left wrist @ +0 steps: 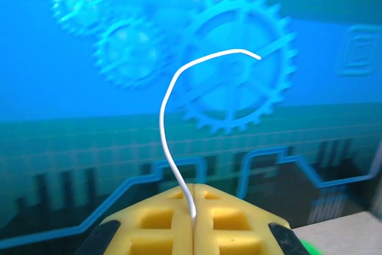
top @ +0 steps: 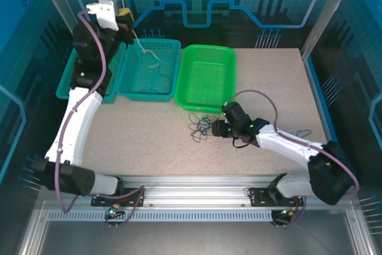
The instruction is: Untangle the cables
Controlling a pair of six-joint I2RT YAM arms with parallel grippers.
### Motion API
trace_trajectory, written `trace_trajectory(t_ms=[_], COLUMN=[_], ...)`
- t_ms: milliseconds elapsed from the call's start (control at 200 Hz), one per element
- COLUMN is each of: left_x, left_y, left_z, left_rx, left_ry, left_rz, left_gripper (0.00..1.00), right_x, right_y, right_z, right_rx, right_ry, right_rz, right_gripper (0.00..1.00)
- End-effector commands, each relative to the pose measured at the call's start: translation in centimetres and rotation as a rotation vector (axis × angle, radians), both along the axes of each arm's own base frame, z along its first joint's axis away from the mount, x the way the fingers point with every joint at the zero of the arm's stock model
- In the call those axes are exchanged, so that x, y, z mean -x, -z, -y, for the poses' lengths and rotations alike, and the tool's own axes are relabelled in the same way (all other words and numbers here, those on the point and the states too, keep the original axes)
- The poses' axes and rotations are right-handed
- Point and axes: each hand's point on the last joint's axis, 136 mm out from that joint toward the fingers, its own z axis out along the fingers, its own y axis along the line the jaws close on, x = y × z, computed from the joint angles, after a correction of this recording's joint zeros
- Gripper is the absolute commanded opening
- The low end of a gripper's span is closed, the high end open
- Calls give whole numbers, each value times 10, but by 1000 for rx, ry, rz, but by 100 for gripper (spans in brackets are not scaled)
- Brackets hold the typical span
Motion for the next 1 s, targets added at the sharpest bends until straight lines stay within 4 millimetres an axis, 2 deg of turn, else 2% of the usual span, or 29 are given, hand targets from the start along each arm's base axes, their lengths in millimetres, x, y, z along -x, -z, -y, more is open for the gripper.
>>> trace_trajectory(t_ms=[0, 115, 205, 290, 455, 635, 685, 780, 865, 996], left_x=[-20, -33, -35, -35, -42, -54, -57, -61, -58, -54], left_y=[14, 33, 48, 64, 109, 173, 188, 198, 186, 154], left_z=[-55, -110, -155, -188, -233, -272, -278, -276, -265, -234], left_rx=[0, 13, 17, 25, 36, 68, 78, 105, 156, 270], left_ry=[-160, -294, -417, -494, -569, -627, -630, -605, -554, -427], left_rz=[-47, -68, -102, -135, -247, -347, -374, -392, -343, -266], left_gripper=[0, 0, 0, 0, 0, 0, 8, 34, 50, 60], right_x=[13, 18, 20, 20, 19, 20, 20, 20, 18, 13], right_y=[-9, -21, -28, -30, -31, -38, -40, -42, -46, -54], right_z=[13, 20, 25, 28, 33, 40, 45, 60, 78, 109], right_rx=[25, 20, 22, 28, 45, 54, 59, 72, 80, 75], right_ry=[6, 15, 23, 35, 58, 82, 98, 151, 222, 329], right_rz=[12, 33, 44, 46, 33, 46, 46, 34, 24, 26], right_gripper=[54, 55, 56, 56, 56, 56, 56, 56, 57, 59])
